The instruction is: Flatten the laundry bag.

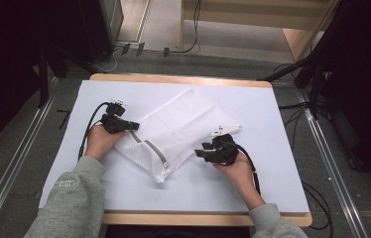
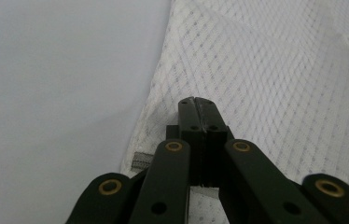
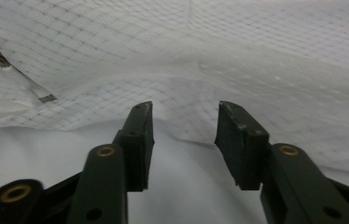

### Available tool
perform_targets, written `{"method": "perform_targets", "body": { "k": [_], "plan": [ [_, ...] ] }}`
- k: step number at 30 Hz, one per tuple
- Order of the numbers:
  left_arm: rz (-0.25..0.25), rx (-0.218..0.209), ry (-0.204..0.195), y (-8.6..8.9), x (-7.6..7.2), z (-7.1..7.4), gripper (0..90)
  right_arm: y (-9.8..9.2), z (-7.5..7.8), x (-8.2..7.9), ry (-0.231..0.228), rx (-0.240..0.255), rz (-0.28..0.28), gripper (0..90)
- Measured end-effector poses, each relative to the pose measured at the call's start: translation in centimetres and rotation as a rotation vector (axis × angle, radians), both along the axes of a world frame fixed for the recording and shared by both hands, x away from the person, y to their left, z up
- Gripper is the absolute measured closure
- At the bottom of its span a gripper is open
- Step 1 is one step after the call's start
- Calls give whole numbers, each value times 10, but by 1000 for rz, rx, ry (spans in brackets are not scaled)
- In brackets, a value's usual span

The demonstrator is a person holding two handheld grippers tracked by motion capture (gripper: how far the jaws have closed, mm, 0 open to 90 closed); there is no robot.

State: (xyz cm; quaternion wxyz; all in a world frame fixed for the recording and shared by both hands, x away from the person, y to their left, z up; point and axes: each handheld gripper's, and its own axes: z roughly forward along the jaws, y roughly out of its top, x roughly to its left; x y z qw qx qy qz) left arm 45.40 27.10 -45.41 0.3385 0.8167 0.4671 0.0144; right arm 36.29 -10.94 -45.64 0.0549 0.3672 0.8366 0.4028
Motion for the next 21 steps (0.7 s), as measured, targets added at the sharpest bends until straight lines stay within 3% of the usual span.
{"method": "perform_targets", "body": {
  "k": [4, 6, 8, 9, 10, 11, 15, 18, 21],
  "plan": [
    [10, -3, 10, 2, 0, 0, 900, 13, -6, 3, 7, -22, 17, 496],
    [16, -5, 13, 3, -1, 1, 900, 23, -11, 5, 9, -64, 17, 606],
    [17, -5, 16, 4, -2, 1, 900, 25, -13, 6, -4, -82, 21, 649],
    [20, -6, 17, 5, -2, 1, 900, 30, -13, 6, -43, -117, 22, 782],
    [23, -6, 18, 6, -3, 1, 900, 30, -13, 6, -43, -117, 22, 782],
    [27, -11, 17, 6, -4, 1, 900, 32, -12, 8, -37, -123, 25, 887],
    [33, -17, 13, 9, -6, 2, 900, 32, -12, 10, -23, -119, 28, 900],
    [43, -39, -23, 12, -7, 9, 900, 28, -8, 8, 7, -110, 37, 900],
    [55, -45, -34, 13, -7, 10, 900, 24, -5, 6, -1, -110, 51, 900]
  ]
}}
